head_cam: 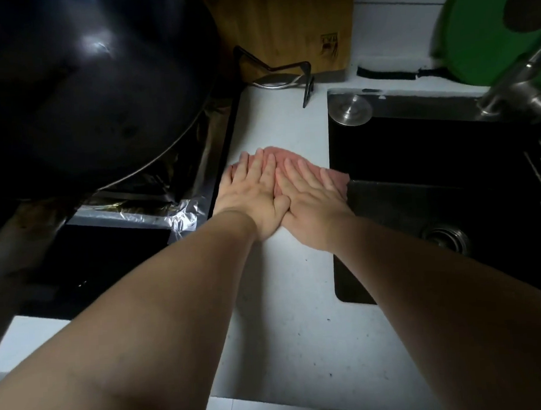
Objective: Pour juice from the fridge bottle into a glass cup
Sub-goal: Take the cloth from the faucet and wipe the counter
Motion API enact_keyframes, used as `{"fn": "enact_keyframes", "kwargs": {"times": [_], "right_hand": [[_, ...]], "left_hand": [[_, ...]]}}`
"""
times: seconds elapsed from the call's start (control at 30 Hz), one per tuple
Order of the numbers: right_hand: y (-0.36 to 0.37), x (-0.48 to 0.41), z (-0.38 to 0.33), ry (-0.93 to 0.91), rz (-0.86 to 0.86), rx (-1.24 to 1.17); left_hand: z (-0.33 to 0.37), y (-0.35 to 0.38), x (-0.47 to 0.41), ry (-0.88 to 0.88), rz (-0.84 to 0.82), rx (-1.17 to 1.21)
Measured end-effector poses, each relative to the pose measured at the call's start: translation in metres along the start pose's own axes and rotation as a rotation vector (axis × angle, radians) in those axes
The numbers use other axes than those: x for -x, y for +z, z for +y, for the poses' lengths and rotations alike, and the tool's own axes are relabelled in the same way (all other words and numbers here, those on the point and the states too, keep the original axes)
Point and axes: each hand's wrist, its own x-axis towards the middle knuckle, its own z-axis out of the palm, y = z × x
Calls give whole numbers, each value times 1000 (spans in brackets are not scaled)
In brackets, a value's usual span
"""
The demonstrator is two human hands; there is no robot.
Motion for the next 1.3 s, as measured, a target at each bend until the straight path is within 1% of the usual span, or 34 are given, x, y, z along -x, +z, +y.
{"fn": "enact_keyframes", "kwargs": {"times": [0.13, 0.3, 0.43, 0.6, 0.7, 0.83, 0.93, 1.0, 1.13, 1.3], "right_hand": [[-1, -7, 3, -9, 8, 27], [-3, 11, -6, 5, -67, -10], [14, 68, -26, -86, -43, -57], [34, 161, -56, -190, -40, 26], [51, 214, -73, -159, -44, 54], [61, 254, -87, -64, -50, 24], [62, 253, -83, -57, -73, 9], [55, 241, -77, -61, -87, -8], [38, 188, -61, -52, -26, -56], [32, 118, -30, -19, -11, -72]], "left_hand": [[2, -2, -7, -44, -13, 26], [8, -1, 21, -66, -57, 66], [12, 13, 83, -21, -79, 45], [14, 34, 173, 88, -119, 2], [17, 48, 217, 170, -146, -32], [28, 56, 245, 214, -168, -38], [29, 52, 245, 239, -166, -38], [29, 48, 230, 252, -178, -31], [27, 33, 173, 203, -147, -12], [19, 24, 99, 161, -69, -30]]}}
